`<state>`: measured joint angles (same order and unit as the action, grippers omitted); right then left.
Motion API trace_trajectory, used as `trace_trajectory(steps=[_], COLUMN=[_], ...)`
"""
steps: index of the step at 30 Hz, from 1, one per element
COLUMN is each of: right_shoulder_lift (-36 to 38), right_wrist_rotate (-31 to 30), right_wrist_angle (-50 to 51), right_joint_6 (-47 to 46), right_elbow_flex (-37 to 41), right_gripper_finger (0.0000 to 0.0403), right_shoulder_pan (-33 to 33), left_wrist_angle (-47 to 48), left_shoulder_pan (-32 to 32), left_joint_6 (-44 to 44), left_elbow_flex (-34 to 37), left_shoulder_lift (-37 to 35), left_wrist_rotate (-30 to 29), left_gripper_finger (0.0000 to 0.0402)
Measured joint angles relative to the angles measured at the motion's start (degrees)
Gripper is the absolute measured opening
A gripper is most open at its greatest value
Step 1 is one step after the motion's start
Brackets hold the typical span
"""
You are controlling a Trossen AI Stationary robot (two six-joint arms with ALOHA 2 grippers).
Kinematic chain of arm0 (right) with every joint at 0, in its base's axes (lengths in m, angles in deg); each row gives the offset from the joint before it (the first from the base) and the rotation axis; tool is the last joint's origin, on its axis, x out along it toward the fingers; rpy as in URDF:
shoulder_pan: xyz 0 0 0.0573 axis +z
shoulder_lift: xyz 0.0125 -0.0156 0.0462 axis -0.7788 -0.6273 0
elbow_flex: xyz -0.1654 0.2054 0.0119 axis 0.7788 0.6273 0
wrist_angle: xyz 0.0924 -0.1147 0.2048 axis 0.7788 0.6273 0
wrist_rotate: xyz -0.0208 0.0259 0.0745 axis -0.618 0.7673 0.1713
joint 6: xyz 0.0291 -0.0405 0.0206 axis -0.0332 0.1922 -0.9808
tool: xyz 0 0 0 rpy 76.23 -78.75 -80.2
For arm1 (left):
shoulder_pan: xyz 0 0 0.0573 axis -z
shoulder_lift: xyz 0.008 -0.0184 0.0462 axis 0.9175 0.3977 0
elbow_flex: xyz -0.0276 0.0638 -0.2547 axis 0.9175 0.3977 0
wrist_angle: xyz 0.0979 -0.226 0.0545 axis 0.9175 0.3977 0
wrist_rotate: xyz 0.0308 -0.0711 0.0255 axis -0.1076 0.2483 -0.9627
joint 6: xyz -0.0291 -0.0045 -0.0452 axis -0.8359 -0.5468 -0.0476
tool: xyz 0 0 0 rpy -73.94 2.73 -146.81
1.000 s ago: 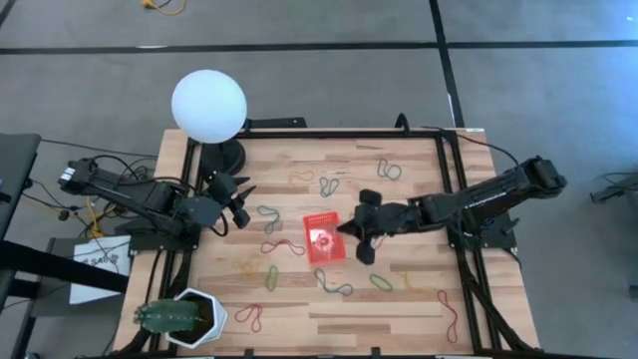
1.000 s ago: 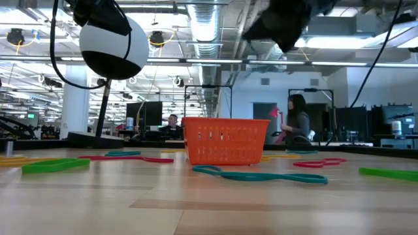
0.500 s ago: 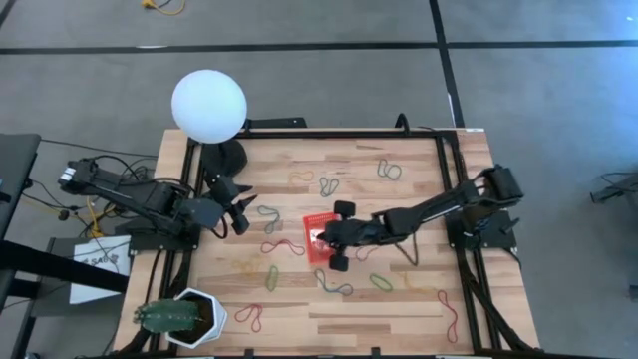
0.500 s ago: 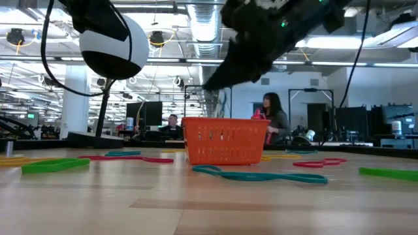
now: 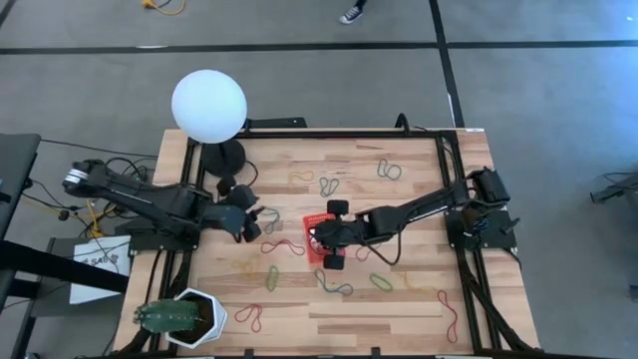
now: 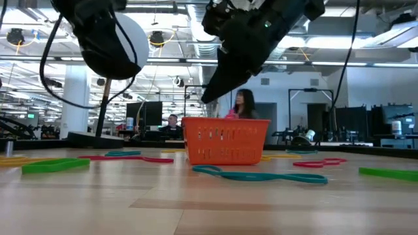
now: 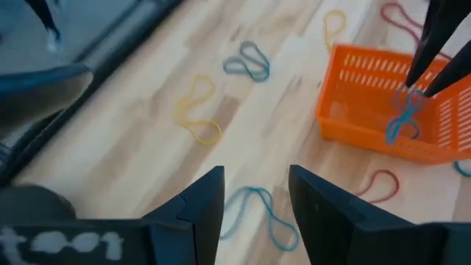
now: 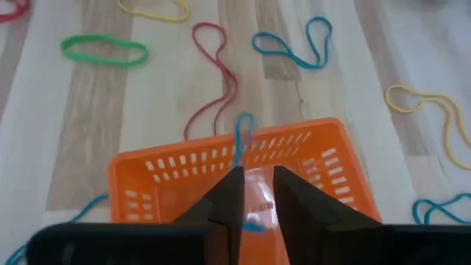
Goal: Pick and place items into bin
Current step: Put the blue rubber band into the orange bin
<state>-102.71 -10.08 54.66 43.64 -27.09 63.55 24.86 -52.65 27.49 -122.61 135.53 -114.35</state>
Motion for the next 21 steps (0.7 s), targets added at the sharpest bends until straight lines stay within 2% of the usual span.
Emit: trace_trajectory(steps=[4,9,21], right_shoulder_lift=[0.8,0.7,3.4], right_wrist_rotate=[0.0,0.2,0.3], right_wrist_angle=[1.4,6.0,7.0], right_joint_6=[0.6,1.0,-2.0], right_elbow_flex=[-1.4,-2.8,-2.8], right_gripper_finger=[0.0085,0.0088,0.0087], right_shoulder_pan=[0.3,0.3,0.2], left_wrist_angle=[0.0,-0.3,-3.1], left_shoulder_pan=[-0.2,-2.6,-15.4], left_joint_6=[-0.2,-2.2,2.0], left_elbow_flex=[0.0,0.0,0.0], left_shoulder_lift=[3.3,6.1,17.7], left_wrist_rotate=[-0.5,1.6,13.6], left_gripper_finger=[0.0146,0.0146,0.0146])
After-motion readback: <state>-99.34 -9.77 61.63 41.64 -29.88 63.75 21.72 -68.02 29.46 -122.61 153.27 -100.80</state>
